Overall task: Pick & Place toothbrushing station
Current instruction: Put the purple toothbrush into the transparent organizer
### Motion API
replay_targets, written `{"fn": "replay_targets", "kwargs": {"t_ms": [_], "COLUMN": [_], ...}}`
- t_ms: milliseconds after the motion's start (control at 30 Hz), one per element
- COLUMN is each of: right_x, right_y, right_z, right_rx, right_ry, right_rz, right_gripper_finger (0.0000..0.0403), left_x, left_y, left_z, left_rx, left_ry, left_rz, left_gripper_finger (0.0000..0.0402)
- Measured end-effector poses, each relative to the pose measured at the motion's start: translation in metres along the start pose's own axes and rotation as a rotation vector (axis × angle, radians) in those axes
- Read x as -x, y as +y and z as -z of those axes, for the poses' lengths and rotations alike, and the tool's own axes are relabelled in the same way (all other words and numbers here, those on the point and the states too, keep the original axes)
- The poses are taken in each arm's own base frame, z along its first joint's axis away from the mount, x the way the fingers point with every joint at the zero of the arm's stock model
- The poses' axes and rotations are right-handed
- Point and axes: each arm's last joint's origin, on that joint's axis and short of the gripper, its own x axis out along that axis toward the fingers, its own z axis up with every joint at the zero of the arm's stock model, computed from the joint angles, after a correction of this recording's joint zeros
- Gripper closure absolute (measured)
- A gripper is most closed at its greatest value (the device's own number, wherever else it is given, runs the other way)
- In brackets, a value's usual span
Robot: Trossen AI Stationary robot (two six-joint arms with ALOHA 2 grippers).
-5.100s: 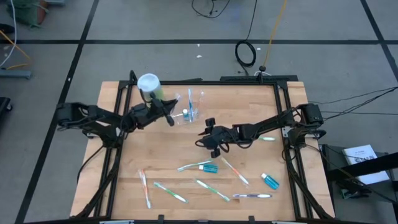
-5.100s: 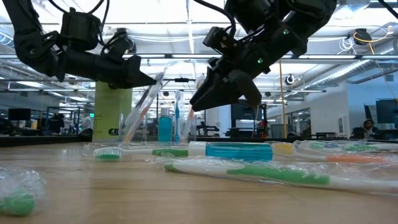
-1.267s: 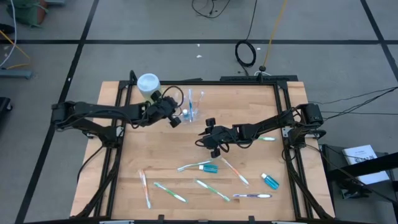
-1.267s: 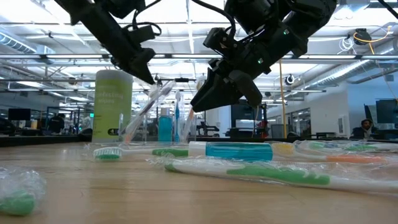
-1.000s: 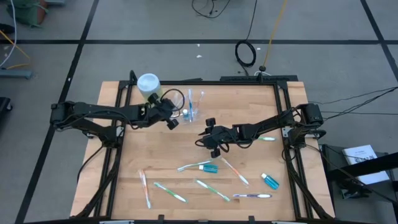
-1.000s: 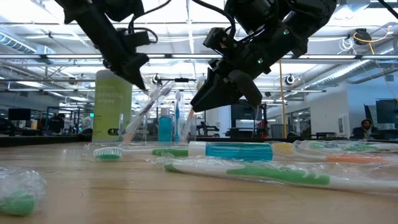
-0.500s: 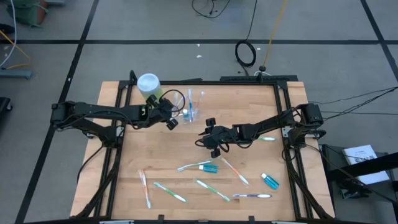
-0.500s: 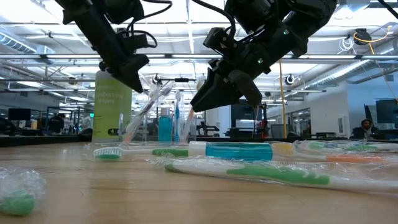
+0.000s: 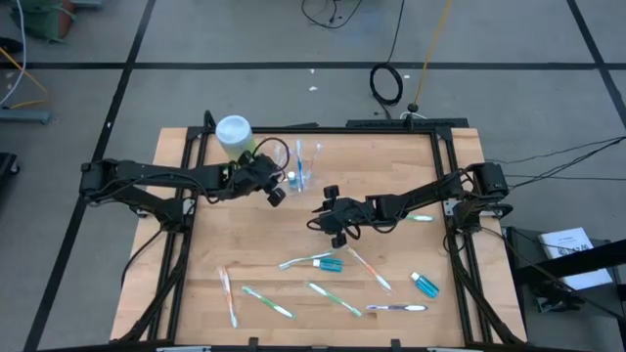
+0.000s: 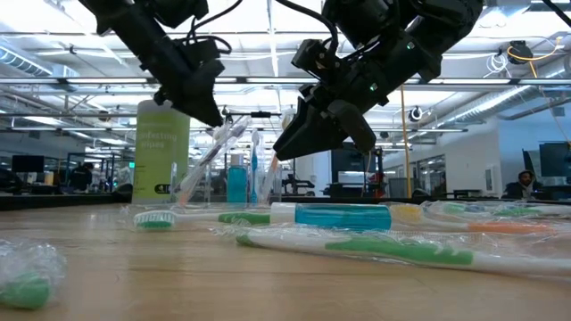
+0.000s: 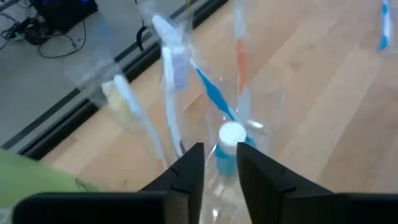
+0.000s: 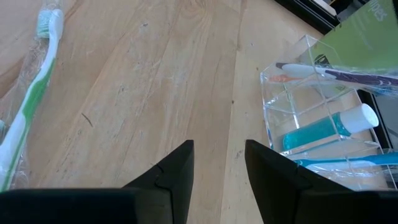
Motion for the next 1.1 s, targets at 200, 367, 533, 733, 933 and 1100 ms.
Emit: {"fn": "replay_targets", "kwargs": {"t_ms": [200,367,533,733,933,1100], "right_x": [0.0,0.0,0.0,0.0,0.0,0.0], "right_y": [0.0,0.0,0.0,0.0,0.0,0.0], "right_z": [0.0,0.0,-0.001,-0.001,-0.001,-0.001], "right_rx": [0.0,-0.001,-0.002,-0.002,-0.002,-0.002], "right_ry": [0.0,-0.003,-0.007,-0.007,-0.006,-0.006], "right_rz": [0.0,0.001,0.003,0.002,0.002,0.002], "right_gripper_finger": [0.0268,0.0268,0.0268,0.0268,0.0268,0.0268], "left_x": [-0.008,-0.025,-0.043,-0.049,-0.049,-0.048], "left_y": [0.012,0.014,0.007,0.007,0.007,0.008], "left_z": [-0.005,-0.002,0.003,0.005,0.005,0.004], "left_rx": [0.011,-0.07,-0.15,-0.159,-0.138,-0.131], "left_ry": [-0.016,0.015,0.022,0.027,0.026,0.019], "left_rz": [-0.047,-0.067,-0.092,-0.126,-0.126,-0.128], "left_gripper_finger": [0.0271,0.027,0.027,0.0271,0.0327,0.039]}}
